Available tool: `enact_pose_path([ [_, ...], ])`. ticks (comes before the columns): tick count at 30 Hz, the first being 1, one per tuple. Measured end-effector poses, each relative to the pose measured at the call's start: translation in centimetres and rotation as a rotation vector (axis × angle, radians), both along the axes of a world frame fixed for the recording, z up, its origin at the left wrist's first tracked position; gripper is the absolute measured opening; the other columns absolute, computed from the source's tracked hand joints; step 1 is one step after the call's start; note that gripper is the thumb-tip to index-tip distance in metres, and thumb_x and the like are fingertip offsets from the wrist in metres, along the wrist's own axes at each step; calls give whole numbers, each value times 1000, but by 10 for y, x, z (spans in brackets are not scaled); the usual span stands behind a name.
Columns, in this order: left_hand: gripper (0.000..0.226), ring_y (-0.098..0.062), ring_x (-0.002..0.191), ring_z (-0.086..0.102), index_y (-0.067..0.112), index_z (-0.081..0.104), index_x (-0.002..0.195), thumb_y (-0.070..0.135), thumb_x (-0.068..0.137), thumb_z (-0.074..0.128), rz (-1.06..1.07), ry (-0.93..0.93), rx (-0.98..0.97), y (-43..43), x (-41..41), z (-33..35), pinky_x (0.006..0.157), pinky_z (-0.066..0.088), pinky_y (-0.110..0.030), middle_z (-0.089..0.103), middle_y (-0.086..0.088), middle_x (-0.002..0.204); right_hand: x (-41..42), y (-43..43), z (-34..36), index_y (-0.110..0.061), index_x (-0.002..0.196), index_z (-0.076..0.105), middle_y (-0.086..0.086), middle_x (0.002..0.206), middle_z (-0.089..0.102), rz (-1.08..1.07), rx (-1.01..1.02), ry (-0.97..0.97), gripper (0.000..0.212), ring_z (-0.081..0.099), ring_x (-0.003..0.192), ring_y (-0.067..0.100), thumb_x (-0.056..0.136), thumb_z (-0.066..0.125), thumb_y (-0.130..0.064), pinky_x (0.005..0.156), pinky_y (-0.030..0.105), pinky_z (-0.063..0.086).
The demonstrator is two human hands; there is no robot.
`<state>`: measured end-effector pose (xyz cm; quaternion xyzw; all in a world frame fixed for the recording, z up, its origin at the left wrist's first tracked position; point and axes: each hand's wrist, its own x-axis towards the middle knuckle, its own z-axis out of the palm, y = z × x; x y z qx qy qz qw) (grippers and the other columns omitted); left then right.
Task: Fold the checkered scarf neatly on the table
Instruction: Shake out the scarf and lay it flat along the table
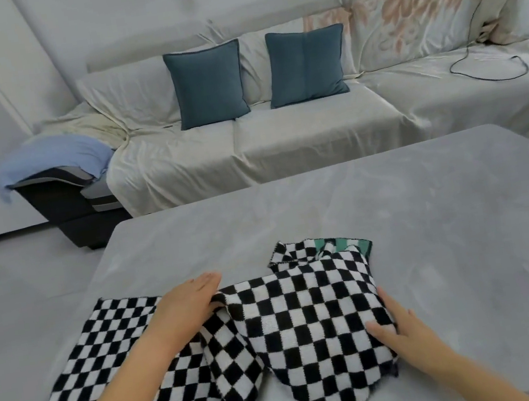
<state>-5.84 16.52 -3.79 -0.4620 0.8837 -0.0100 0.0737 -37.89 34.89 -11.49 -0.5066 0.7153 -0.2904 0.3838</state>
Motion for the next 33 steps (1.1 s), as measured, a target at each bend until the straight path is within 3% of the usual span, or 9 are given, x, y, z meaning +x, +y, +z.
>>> enact_pose_path([
  [2, 54, -14, 142, 25, 19, 20, 150, 31, 101, 38, 45, 11, -4, -2, 15, 2, 115, 23, -29, 22, 3, 157, 16, -16, 1, -36, 143, 23, -17, 142, 35, -15, -38, 26, 60, 36, 130, 11, 90, 49, -48, 114, 37, 20],
  [7, 58, -16, 131, 42, 18, 23, 147, 22, 96, 49, 227, -19, 62, -7, 59, 3, 100, 41, -29, 29, 2, 154, 55, -56, 21, -32, 126, 55, -8, 115, 66, -99, -236, 83, 32, 58, 94, 2, 95, 49, -29, 84, 8, 40],
  [11, 69, -13, 144, 16, 15, 6, 151, 31, 97, 46, 224, 187, 108, 14, 34, 8, 113, 19, -26, 9, 0, 160, 58, -70, 30, -33, 137, 41, -16, 115, 56, -109, -241, 67, 44, 59, 87, 6, 94, 48, -35, 99, 28, 40],
  [14, 75, -12, 146, 2, 16, 0, 151, 46, 96, 42, 79, 295, 133, 43, -25, 11, 115, 6, -27, 0, 2, 160, 32, -68, 18, -32, 139, 38, -3, 107, 67, -261, -214, 114, 45, 60, 84, 14, 95, 43, -38, 101, 45, 40],
  [16, 82, -12, 145, -6, 16, -6, 151, 55, 93, 40, -35, 277, 168, 58, -69, 0, 116, 0, -30, -8, 2, 159, 10, -60, 2, -26, 143, 30, 1, 140, 47, -299, -104, 291, 50, 50, 119, 19, 96, 35, -43, 113, 50, 20],
  [18, 87, -12, 145, -12, 16, -9, 150, 61, 91, 37, -129, 219, 195, 72, -110, -16, 118, -3, -36, -13, 1, 158, -5, -47, -15, -19, 147, 20, 2, 155, 19, -269, 76, 522, 60, 18, 142, 19, 96, 26, -49, 115, 50, 6],
  [24, 114, -13, 143, -19, 14, -19, 147, 74, 76, 47, -219, -63, 272, 70, -130, -73, 115, -11, -43, -24, 1, 155, 0, -23, -44, -19, 148, 13, 9, 158, 2, -209, 195, 637, 70, -5, 144, 25, 91, 10, -60, 114, 55, -2],
  [29, 128, -11, 141, -22, 19, -22, 145, 94, 40, -20, -122, -111, 214, 42, -73, -95, 118, -6, -42, -27, 2, 154, 8, -25, -50, -17, 148, -9, 6, 157, -11, -115, 158, 758, 80, -16, 142, 21, 86, -1, -68, 113, 51, -12],
  [33, 126, -14, 140, -23, 18, -23, 144, 92, 42, -24, -98, -95, 184, 39, -59, -98, 117, -7, -39, -28, 2, 152, 16, -31, -49, -26, 144, -20, 1, 151, -26, 52, 49, 804, 80, -26, 139, 20, 84, 0, -75, 110, 52, -18],
])
